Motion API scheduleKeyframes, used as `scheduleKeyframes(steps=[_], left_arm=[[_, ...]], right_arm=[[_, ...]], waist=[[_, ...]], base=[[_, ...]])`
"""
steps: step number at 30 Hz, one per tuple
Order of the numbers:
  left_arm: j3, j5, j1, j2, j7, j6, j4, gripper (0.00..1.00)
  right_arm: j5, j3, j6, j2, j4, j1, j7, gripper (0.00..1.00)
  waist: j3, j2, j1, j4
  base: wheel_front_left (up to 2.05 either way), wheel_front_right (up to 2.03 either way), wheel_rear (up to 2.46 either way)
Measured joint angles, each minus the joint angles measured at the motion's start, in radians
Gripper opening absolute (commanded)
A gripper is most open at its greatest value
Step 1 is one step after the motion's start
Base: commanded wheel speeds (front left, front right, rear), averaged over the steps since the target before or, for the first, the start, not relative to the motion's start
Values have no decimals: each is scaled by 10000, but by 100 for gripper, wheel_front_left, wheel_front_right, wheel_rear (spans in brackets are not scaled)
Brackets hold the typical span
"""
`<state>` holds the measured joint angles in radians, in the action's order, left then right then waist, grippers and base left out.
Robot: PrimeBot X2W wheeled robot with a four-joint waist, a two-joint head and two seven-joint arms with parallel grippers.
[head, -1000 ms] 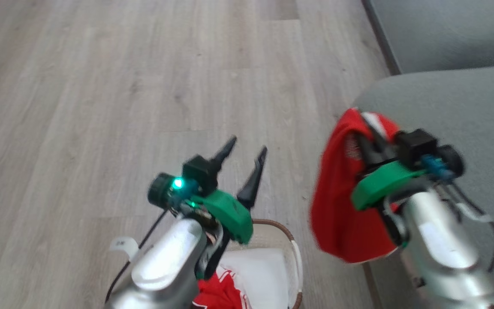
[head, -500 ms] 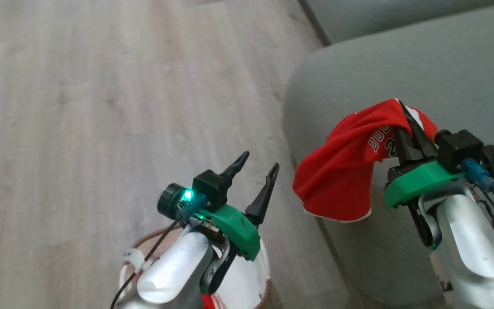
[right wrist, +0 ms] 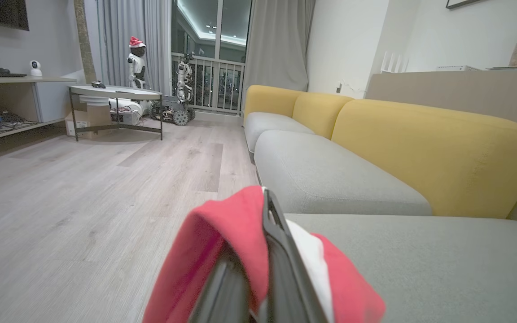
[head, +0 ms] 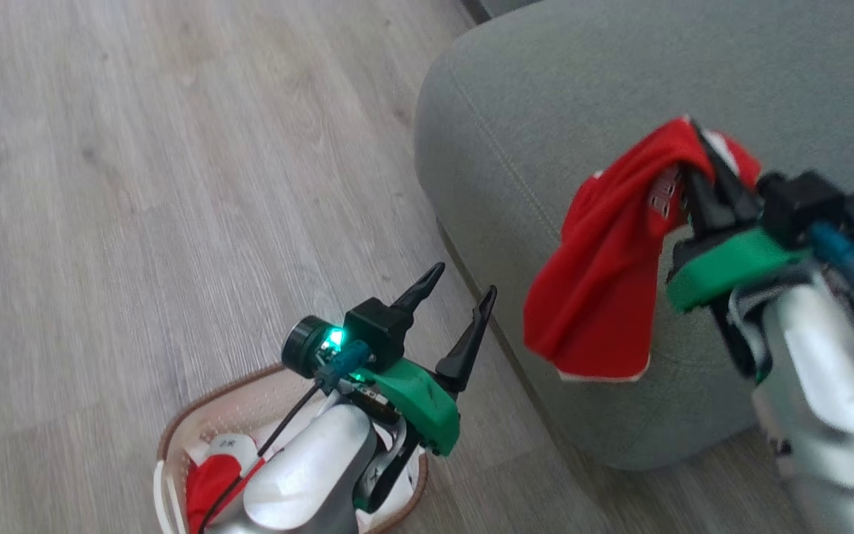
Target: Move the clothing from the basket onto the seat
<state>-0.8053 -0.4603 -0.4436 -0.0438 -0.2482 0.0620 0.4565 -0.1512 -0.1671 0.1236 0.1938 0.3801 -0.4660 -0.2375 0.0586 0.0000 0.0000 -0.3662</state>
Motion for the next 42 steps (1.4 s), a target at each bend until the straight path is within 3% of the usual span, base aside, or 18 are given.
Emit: scheduleKeyframes(steps=[6,13,20,25,35,42], left_arm=[[180,437,-236,-8,0,92,-36,100],[702,1108,-927,-387,-10,102,-562,100],[742,1572,-1524,-815,-10,190,-1108,100],[721,1824,-1896,-995,23,274,-1595,100],[453,2153,-2365,-1108,359,364,-2309,100],[428,2182,-2365,-1321,447,439,-2343,100]], right_arm=[[-293,-54,0,384,748,-1785,92,0],[-671,257,0,1269,2098,-5268,280,0],[-174,779,2,2182,3373,-8227,453,0],[408,1605,2,2537,4192,-9339,359,0],[1921,4370,2,2665,6088,-9445,-107,0],[2857,5856,2,1822,7007,-7968,-123,0]], waist=[[689,0,0,254],[2082,0,0,828],[3623,0,1,1378],[4522,0,2,1699],[6286,0,3,2458],[6682,-1,2,2565]], base=[[0,0,0],[0,0,0],[0,0,0],[0,0,0],[0,0,0],[0,0,0]])
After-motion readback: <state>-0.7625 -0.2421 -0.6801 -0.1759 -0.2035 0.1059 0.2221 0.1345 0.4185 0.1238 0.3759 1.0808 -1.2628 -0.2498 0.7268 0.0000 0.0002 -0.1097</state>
